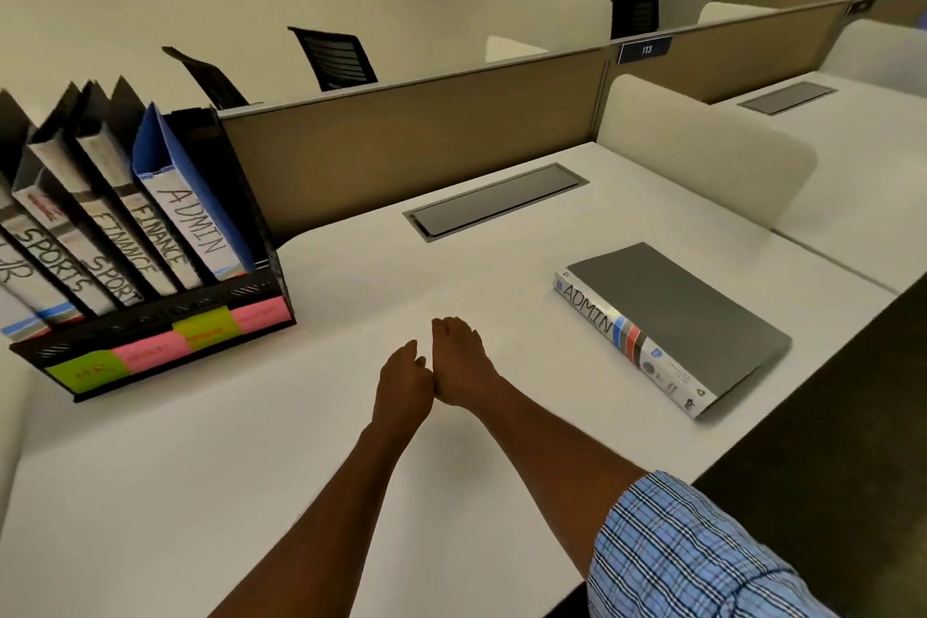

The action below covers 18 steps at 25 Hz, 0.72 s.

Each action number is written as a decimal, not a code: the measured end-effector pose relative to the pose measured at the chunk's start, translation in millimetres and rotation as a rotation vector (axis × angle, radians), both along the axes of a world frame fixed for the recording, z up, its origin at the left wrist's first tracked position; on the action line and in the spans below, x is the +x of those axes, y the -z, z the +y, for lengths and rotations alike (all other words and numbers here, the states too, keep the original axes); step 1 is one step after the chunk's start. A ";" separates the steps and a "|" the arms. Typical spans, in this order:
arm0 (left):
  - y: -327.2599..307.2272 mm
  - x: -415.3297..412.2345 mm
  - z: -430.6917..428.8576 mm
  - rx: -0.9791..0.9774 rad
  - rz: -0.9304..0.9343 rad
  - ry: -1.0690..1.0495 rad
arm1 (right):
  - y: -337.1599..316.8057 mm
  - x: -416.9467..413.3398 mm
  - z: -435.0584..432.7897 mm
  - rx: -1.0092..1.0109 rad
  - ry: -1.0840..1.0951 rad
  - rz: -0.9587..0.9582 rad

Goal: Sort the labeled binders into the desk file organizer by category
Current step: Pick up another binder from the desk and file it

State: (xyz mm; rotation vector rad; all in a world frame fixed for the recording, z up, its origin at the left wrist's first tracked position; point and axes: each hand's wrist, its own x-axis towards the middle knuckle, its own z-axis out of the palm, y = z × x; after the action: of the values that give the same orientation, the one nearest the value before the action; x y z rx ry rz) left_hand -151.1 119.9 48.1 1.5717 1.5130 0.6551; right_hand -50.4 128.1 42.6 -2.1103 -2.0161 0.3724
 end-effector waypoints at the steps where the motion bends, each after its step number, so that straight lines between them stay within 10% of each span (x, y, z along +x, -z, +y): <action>1: 2.0 15.8 -1.6 -0.004 0.006 -0.011 | 3.5 16.0 -2.0 -0.006 0.008 0.003; 7: 17.9 124.6 -12.6 0.003 0.067 -0.083 | 16.7 131.4 -19.5 -0.049 0.225 -0.059; 18: 26.7 269.2 -19.5 -0.406 -0.374 -0.274 | 29.4 278.4 -48.7 -0.179 0.351 -0.206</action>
State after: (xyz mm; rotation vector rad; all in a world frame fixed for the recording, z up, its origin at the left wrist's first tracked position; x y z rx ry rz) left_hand 118.1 100.4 21.4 0.8906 1.4709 0.6958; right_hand 227.9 79.4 13.2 -2.6520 -1.7118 0.2950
